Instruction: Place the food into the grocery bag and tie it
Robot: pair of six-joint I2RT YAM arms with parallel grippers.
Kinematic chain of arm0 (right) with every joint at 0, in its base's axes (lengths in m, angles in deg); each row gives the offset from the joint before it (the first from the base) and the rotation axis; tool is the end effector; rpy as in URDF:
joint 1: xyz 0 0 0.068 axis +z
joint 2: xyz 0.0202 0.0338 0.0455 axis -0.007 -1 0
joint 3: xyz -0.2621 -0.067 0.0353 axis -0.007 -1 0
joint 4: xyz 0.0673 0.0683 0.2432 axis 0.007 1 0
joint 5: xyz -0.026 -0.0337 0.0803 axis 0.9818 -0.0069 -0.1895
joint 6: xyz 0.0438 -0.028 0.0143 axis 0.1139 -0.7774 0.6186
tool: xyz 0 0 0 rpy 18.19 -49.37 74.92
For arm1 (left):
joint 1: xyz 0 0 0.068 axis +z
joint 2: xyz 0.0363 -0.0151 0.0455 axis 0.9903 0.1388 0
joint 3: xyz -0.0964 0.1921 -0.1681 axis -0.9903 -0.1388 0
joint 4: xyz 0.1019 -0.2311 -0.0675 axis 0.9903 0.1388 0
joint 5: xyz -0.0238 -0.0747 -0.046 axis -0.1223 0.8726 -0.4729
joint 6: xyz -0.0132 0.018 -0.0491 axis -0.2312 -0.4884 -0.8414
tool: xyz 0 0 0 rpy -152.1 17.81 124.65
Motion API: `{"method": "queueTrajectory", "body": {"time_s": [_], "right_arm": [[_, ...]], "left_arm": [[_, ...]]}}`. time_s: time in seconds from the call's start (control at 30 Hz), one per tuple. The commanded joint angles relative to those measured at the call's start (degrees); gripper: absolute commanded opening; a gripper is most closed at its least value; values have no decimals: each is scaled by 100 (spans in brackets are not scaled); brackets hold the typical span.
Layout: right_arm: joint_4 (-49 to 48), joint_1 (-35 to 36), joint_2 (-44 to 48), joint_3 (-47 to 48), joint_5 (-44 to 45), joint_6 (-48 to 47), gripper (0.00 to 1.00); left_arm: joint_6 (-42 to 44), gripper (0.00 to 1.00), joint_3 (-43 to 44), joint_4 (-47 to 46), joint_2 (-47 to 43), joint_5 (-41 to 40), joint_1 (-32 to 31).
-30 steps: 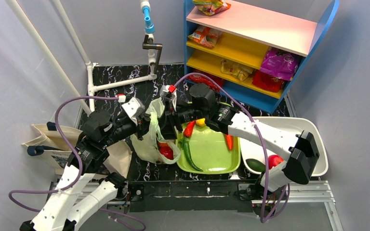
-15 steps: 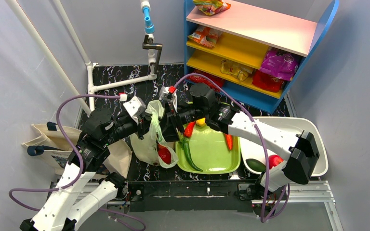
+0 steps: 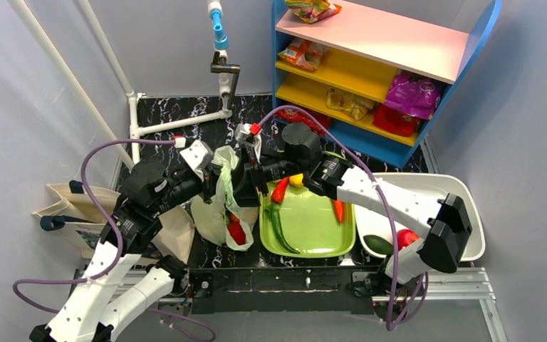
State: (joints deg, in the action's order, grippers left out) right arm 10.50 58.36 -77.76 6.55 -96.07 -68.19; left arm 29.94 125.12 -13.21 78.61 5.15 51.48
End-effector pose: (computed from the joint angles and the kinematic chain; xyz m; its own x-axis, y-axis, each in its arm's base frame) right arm 0.1642 0.3099 0.3872 -0.3680 -0.1164 -0.9225 -0.9017 -0.1973 0.3847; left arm 0.1119 -0.0819 0.4059 0.0158 0.0535 -0.9984 0.7984 0.6004 0.0448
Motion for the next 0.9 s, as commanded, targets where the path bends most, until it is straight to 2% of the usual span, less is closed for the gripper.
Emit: {"method": "queueTrajectory", "body": {"time_s": [0.0, 0.13, 0.33, 0.47, 0.7, 0.77, 0.87], "right_arm": [[-904, 114, -45, 116, 223, 297, 68], [-929, 200, -87, 165, 323, 312, 68], [-824, 329, -85, 105, 1771, 564, 68], [-1191, 369, -113, -27, 2185, 865, 68], [-1121, 478, -296, 33, 3038, 1243, 68], [-1090, 495, -362, 63, 3255, 1347, 67], [-1105, 515, -484, 161, 3391, 1383, 60]], "left_arm": [[-150, 0, 173, -142, 9, -165, -4], [-261, 0, 169, -161, 4, -448, -4], [-457, 0, 138, -171, -22, -844, -4], [-594, 0, 78, -175, -65, -1001, -4], [-675, 0, 39, -160, -110, -1350, -4], [-767, 0, 26, -155, -109, -1524, -4], [-874, 0, 14, -132, -101, -1611, -4]]}}
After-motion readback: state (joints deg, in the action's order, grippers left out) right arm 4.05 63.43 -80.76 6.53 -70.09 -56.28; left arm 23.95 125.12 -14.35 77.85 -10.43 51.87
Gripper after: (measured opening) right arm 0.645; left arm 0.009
